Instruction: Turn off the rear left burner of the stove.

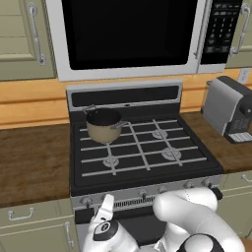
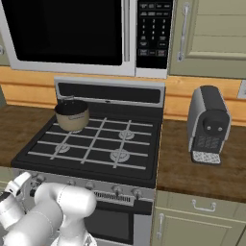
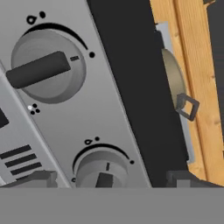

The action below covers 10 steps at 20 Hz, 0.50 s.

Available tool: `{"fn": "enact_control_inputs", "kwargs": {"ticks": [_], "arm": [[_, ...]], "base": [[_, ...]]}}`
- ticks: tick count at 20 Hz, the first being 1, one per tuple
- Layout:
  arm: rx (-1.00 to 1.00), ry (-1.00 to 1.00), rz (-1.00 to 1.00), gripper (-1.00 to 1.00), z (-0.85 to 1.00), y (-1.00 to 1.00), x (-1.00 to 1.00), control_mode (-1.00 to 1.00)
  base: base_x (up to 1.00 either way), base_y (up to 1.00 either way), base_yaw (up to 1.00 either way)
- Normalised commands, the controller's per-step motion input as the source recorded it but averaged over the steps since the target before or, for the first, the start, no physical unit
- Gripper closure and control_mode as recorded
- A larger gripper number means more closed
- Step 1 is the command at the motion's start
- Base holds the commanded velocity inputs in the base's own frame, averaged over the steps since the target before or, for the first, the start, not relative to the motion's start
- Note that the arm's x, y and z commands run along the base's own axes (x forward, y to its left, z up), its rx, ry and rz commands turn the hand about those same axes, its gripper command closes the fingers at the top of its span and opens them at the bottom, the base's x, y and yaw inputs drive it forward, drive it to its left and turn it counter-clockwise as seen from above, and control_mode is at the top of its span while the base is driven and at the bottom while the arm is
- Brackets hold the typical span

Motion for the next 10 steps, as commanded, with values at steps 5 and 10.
{"fn": "enact_control_inputs", "kwargs": {"ticks": [5, 10], "arm": [[0.0, 0.0, 0.0, -1.0, 0.06, 0.0, 0.01, -1.0], [0.01, 0.0, 0.0, -1.0, -0.01, -0.16, 0.05, -1.0]], "base": [[0.0, 0.0, 0.0], [0.0, 0.0, 0.0]]}}
